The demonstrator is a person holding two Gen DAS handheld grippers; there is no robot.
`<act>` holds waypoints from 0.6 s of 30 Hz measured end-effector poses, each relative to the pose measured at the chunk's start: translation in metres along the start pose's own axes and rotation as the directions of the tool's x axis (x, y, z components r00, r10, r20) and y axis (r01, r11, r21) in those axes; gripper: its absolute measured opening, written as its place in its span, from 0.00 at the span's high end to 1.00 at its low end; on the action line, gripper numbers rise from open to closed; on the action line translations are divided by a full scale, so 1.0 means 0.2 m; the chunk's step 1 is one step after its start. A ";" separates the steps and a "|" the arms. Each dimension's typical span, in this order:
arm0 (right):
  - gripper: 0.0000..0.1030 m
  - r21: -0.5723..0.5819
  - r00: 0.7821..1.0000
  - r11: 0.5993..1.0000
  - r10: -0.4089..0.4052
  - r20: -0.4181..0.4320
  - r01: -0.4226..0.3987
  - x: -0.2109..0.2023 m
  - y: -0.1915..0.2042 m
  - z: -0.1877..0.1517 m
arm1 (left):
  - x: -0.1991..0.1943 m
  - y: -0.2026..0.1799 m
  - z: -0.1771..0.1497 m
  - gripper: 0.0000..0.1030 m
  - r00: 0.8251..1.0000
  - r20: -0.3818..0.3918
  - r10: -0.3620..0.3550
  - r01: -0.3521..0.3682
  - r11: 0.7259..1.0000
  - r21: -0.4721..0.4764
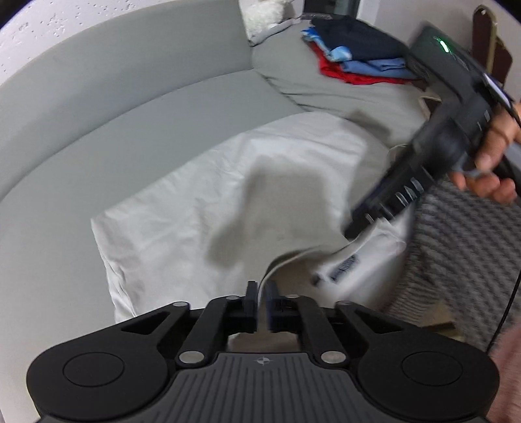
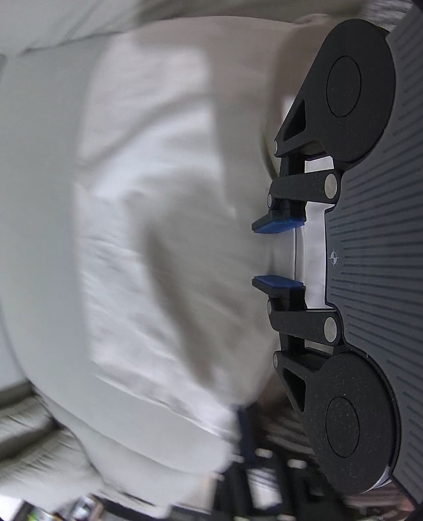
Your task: Fold clothes
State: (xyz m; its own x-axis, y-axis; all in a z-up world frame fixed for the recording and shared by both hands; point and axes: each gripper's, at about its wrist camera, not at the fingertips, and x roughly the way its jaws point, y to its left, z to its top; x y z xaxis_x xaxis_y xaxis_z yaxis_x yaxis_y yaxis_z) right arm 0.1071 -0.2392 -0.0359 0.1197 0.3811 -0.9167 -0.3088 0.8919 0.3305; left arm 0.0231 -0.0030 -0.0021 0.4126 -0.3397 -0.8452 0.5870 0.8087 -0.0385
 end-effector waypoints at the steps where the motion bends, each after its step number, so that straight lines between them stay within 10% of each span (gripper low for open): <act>1: 0.66 -0.015 1.000 1.000 -0.008 -0.022 0.008 -0.02 0.01 -0.06 | -0.03 -0.01 -0.02 0.60 1.000 0.013 -0.001 0.001 1.000 -0.013; 7: 0.66 0.005 0.998 0.999 -0.046 0.054 0.045 -0.11 0.01 -0.31 | -0.03 -0.06 -0.09 0.53 0.992 0.021 0.123 -0.117 0.976 -0.185; 12: 0.64 0.103 0.974 0.993 -0.072 0.216 0.050 -0.17 0.02 -0.43 | -0.02 -0.04 -0.20 0.49 0.971 0.021 0.240 -0.214 0.899 -0.382; 18: 0.60 0.188 0.935 0.978 -0.148 0.321 0.090 -0.24 0.05 -0.51 | -0.17 0.16 -0.37 0.47 0.944 0.054 0.325 -0.191 0.672 -0.716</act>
State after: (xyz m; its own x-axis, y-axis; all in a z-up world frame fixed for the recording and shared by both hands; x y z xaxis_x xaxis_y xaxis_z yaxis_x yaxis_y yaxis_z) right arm 0.0032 -0.2737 -0.0126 0.4608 0.3026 -0.8343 -0.1138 0.9525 0.2826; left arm -0.0240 0.0692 -0.0144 0.6179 -0.0836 -0.7818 -0.1831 0.9517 -0.2465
